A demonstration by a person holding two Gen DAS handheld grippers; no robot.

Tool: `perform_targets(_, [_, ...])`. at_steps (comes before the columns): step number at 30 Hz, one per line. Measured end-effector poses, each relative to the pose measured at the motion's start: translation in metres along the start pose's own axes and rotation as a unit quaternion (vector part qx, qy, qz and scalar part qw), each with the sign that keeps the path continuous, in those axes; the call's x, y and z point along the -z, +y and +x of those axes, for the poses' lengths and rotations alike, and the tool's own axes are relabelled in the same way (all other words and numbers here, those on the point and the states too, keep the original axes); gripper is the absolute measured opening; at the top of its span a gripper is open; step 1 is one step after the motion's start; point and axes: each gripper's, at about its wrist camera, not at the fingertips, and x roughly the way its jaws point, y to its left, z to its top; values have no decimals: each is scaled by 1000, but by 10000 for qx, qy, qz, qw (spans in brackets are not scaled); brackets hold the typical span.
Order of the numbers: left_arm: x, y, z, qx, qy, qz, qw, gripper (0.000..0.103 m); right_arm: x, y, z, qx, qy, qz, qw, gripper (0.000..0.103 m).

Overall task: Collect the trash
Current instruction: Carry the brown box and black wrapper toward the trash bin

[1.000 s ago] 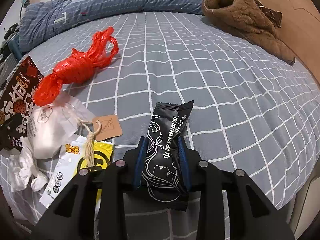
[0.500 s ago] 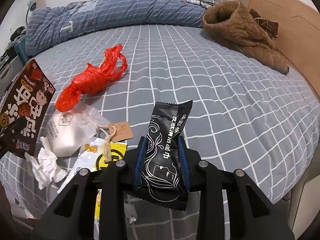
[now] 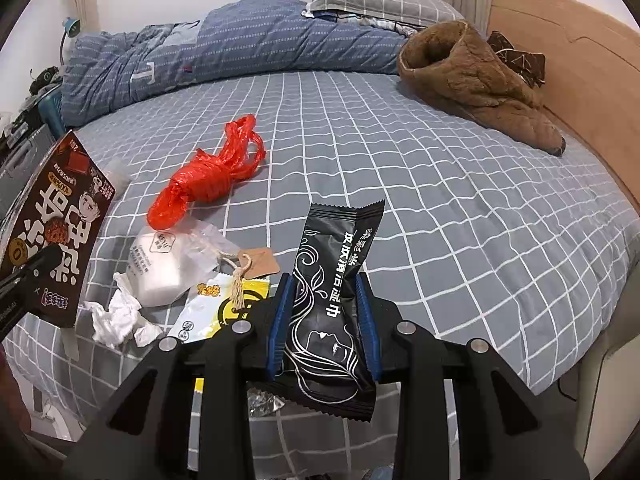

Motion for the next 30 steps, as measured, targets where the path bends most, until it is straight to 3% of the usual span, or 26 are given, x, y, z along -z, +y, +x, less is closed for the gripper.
perform_targets(30, [39, 2, -84, 61, -251, -194, 9995, 43, 43, 11, -83, -193, -404, -44, 9990, 30])
